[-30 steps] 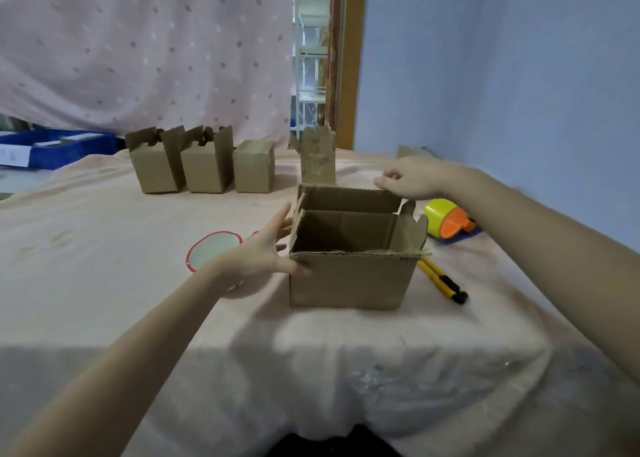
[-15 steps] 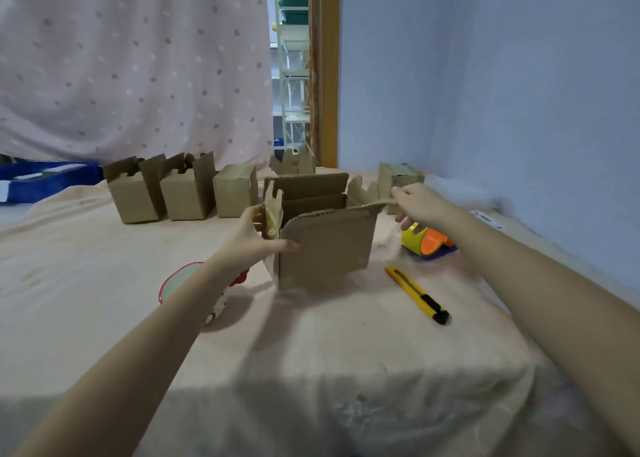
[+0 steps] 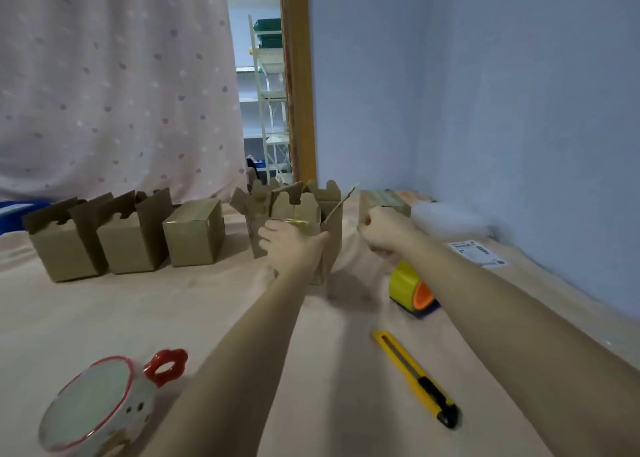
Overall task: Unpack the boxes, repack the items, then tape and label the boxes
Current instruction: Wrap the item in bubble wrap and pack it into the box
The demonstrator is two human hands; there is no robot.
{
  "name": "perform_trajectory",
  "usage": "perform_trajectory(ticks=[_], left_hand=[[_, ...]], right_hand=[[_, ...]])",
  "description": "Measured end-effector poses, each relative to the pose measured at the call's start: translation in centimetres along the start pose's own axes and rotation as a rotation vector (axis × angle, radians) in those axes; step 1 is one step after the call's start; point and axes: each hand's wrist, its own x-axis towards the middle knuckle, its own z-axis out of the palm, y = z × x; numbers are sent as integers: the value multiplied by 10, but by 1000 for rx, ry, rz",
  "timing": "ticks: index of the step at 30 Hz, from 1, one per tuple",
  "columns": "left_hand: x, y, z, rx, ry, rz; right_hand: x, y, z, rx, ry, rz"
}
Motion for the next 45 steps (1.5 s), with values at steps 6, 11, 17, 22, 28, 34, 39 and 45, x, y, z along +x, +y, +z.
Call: perform_trajectory(ticks=[6, 11, 17, 22, 28, 34, 39, 45], left_hand=[[48, 36, 62, -28, 33, -91], [69, 50, 122, -60, 44, -198], [94, 57, 157, -79, 48, -253], [120, 53, 171, -26, 111, -228], [133, 44, 191, 2, 130, -279], [131, 38, 203, 0, 107, -256], [128, 33, 191, 27, -25, -312], [126, 12, 156, 99, -286, -268]], right_hand=[[62, 17, 10, -88, 39, 16], [101, 18, 36, -91, -38, 43], [128, 32, 52, -173, -167, 139], [146, 42, 60, -138, -156, 148], [157, 41, 67, -170, -192, 143], [161, 43, 70, -171, -233, 164], [151, 40, 66, -171, -246, 158], [120, 22, 46, -167, -232, 128]])
